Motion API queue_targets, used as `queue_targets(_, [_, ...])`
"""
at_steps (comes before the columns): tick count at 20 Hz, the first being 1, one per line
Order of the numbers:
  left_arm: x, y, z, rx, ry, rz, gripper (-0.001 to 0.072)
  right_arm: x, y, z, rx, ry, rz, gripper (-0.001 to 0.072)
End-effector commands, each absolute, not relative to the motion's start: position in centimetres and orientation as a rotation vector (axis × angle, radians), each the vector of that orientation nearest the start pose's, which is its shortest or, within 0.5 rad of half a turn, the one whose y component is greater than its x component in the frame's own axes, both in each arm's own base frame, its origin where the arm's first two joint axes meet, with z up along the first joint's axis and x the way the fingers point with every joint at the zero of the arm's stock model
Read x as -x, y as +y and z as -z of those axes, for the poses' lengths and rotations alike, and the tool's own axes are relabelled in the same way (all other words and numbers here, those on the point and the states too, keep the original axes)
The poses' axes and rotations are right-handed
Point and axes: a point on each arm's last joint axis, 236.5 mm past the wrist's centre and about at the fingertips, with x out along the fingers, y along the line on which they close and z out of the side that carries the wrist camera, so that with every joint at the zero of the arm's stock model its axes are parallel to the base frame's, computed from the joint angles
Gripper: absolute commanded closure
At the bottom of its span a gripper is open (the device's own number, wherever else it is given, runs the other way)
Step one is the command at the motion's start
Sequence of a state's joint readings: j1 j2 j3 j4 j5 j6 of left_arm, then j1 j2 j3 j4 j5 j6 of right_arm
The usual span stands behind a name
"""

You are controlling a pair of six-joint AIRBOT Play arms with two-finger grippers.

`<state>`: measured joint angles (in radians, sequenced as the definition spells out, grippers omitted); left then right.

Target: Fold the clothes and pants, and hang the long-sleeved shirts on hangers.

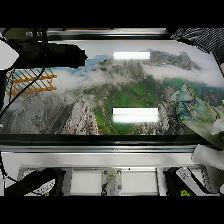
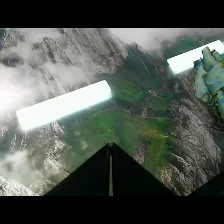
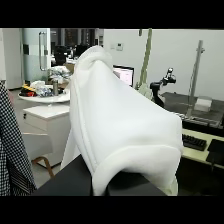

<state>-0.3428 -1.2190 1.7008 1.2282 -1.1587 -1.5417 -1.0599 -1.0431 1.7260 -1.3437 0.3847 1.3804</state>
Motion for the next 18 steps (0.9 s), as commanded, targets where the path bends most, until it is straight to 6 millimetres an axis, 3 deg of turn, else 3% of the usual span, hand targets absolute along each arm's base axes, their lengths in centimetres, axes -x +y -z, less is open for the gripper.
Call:
queue_targets(1, [-38.8, -21.7, -25.9, 0.082, 0.745, 0.599, 0.0697, -22.6, -36.3, -52.4, 0.148, -0.292, 0.965, 0.0697])
queue_targets(8, [-38.6, -21.7, -25.8, 0.08, 0.754, 0.6, 0.0697, -23.4, -39.1, -50.5, 0.064, -0.285, 0.972, 0.0697])
queue_targets(14, [-38.7, -21.7, -25.7, 0.081, 0.752, 0.599, 0.0697, -21.2, -41.3, -47.7, 0.001, -0.189, 1.035, 0.0697])
queue_targets(18, [-38.8, -21.8, -25.8, 0.082, 0.748, 0.599, 0.0697, -19.3, -40.3, -47.5, -0.003, -0.137, 1.066, 0.0697])
